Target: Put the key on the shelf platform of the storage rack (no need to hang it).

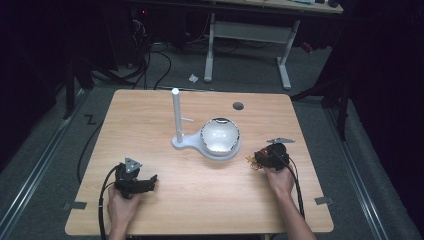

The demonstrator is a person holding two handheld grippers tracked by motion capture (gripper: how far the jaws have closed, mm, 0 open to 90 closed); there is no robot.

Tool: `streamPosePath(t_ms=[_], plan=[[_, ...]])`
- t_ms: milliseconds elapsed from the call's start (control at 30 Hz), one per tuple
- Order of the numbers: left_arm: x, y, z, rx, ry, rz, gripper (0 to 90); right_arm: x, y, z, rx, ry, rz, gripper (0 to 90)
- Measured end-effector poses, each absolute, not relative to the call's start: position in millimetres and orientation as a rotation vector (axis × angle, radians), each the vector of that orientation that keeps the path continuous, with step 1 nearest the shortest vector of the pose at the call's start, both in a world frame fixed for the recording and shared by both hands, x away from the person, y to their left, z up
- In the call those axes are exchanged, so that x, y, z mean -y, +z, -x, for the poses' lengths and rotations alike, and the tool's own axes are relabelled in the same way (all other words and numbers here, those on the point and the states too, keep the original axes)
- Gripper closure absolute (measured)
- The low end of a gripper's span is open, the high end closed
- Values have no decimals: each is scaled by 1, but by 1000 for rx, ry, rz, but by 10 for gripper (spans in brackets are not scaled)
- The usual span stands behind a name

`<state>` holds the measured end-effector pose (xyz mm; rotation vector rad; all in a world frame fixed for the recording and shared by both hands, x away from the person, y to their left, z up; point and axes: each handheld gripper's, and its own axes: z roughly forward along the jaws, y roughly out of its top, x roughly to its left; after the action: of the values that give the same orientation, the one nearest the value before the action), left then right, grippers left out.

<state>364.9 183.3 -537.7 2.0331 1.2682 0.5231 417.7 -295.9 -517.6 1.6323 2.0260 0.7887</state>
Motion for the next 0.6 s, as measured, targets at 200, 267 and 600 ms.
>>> streamPosePath(t_ms=[200, 267, 600], plan=[[-183, -538, -365, -1268, 521, -2034, 116, 297, -519, -413, -2030, 800, -1584, 446], [-183, -538, -365, -1268, 521, -2034, 116, 299, -520, -410, -2026, 817, -1570, 447], [-183, -538, -365, -1268, 523, -2033, 116, 304, -510, -401, -2018, 913, -1523, 448]])
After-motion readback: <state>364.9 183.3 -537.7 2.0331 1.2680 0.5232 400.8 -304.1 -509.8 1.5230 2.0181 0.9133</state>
